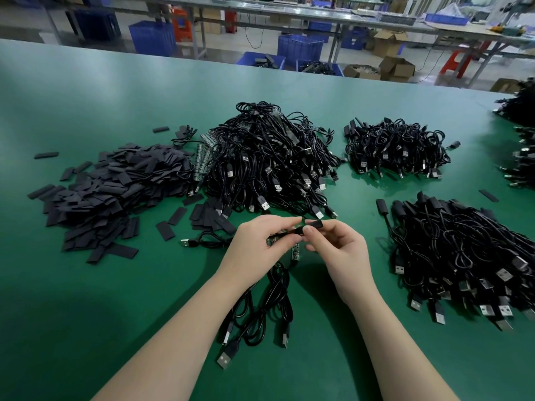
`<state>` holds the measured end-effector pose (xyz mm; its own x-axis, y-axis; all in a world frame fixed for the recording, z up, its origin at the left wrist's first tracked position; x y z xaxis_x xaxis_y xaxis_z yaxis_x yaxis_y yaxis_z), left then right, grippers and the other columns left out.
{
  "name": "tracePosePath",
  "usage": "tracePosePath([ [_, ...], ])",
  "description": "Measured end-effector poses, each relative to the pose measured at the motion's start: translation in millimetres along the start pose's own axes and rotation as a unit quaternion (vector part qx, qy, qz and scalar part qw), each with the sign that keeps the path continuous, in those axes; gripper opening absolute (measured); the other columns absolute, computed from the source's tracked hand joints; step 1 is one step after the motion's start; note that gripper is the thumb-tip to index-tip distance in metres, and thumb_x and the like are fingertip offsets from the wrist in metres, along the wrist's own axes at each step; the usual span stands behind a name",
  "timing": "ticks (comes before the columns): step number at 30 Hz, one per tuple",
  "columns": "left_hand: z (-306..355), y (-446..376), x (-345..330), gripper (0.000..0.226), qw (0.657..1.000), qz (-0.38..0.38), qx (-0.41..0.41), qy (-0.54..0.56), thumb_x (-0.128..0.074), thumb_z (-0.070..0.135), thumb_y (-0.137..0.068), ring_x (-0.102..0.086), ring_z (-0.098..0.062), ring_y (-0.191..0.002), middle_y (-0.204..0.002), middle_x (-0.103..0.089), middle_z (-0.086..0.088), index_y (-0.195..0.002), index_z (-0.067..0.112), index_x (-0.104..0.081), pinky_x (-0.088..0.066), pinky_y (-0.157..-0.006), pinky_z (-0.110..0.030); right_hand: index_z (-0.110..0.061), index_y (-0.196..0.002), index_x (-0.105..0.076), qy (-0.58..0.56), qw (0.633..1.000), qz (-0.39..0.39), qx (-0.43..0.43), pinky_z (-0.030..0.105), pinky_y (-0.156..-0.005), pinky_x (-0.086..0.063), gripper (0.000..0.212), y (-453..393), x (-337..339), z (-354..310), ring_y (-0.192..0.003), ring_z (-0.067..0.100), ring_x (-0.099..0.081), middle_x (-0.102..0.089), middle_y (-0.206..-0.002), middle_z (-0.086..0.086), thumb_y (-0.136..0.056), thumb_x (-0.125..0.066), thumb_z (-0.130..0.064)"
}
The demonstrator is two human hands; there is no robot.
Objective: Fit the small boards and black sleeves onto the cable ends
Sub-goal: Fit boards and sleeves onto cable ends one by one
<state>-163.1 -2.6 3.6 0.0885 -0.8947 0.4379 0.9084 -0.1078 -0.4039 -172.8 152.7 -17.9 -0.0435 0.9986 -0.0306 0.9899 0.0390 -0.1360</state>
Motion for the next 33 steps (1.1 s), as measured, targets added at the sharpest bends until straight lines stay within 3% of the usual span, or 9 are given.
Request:
tracePosePath([
  [3,-4,0,4,0.033,0.999,0.014,0.025,0.023,-0.075,0.032,-0.083,-0.062,0.005,-0.101,-0.103,-0.069,0.021,-0.116,0.033,-0.07,-0.047,-0.088,-0.012,-0.028,-0.08,-0.077,-0.054,0.998,0.016,-0.031,0.026,-0.074,-0.059,0.003,1,0,4,-0.073,0.012,-0.067,-0.073,-0.075,0.001,-0.08,-0.075,-0.026],
  [6,0,0,1,0.029,1.0,0.004,0.009,0.011,-0.07,0.034,-0.086,-0.06,0.006,-0.106,-0.108,-0.069,0.021,-0.114,0.029,-0.072,-0.045,-0.091,-0.011,-0.027,-0.074,-0.077,-0.084,0.995,0.028,-0.047,0.022,-0.071,-0.056,0.006,1,2,6,-0.072,0.009,-0.069,-0.073,-0.072,-0.002,-0.074,-0.076,-0.033],
  [9,-2,-1,2,0.024,1.0,0.019,0.013,0.006,-0.071,0.027,-0.088,-0.061,0.006,-0.104,-0.104,-0.07,0.021,-0.111,0.029,-0.073,-0.047,-0.09,-0.013,-0.028,-0.073,-0.077,-0.101,0.993,0.03,-0.053,0.021,-0.069,-0.056,0.005,0,3,6,-0.073,0.009,-0.07,-0.073,-0.072,-0.001,-0.073,-0.076,-0.033],
  [15,-7,1,3,0.019,0.998,0.04,0.035,0.035,-0.074,0.034,-0.081,-0.067,0.004,-0.09,-0.093,-0.071,0.026,-0.1,0.032,-0.076,-0.053,-0.082,-0.018,-0.026,-0.08,-0.078,-0.087,0.995,0.017,-0.052,0.022,-0.068,-0.056,0.008,2,-3,8,-0.073,0.011,-0.07,-0.074,-0.076,0.001,-0.073,-0.077,-0.03],
  [18,-5,1,2,0.026,0.998,0.037,0.031,0.041,-0.071,0.043,-0.079,-0.066,0.006,-0.092,-0.096,-0.071,0.028,-0.103,0.034,-0.075,-0.052,-0.083,-0.016,-0.028,-0.075,-0.077,-0.094,0.994,0.025,-0.056,0.022,-0.068,-0.056,0.006,1,-2,9,-0.07,0.009,-0.069,-0.072,-0.071,-0.002,-0.073,-0.077,-0.033],
  [21,-5,1,2,0.022,0.998,0.042,0.032,0.042,-0.074,0.033,-0.082,-0.066,0.007,-0.093,-0.098,-0.069,0.03,-0.104,0.034,-0.074,-0.049,-0.083,-0.011,-0.028,-0.07,-0.075,-0.103,0.992,0.037,-0.056,0.022,-0.068,-0.056,0.008,1,2,9,-0.07,0.009,-0.069,-0.071,-0.068,-0.003,-0.073,-0.077,-0.035],
  [25,-5,2,9,0.01,0.996,0.077,0.028,0.026,-0.076,0.028,-0.082,-0.067,0.002,-0.083,-0.088,-0.07,0.026,-0.091,0.033,-0.076,-0.049,-0.075,-0.01,-0.028,-0.074,-0.076,-0.11,0.992,0.033,-0.056,0.021,-0.067,-0.055,0.005,1,-1,10,-0.072,0.01,-0.071,-0.072,-0.07,-0.002,-0.073,-0.077,-0.033],
  [33,1,1,8,0.009,0.997,0.07,0.012,-0.005,-0.075,0.025,-0.083,-0.065,0.005,-0.085,-0.087,-0.069,0.026,-0.091,0.029,-0.076,-0.05,-0.076,-0.011,-0.024,-0.08,-0.077,-0.099,0.993,0.035,-0.058,0.021,-0.067,-0.055,0.01,2,-2,13,-0.074,0.014,-0.071,-0.074,-0.076,0.004,-0.082,-0.077,-0.014],
])
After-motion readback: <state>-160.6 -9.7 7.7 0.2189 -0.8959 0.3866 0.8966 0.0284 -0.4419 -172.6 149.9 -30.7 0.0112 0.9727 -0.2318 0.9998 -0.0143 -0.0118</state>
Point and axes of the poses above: each hand's wrist, its own y-axis away from the middle knuckle, its own x-axis out of the back of the hand, z = x × y, the point moved 9 cm from there along -y, towards the middle knuckle
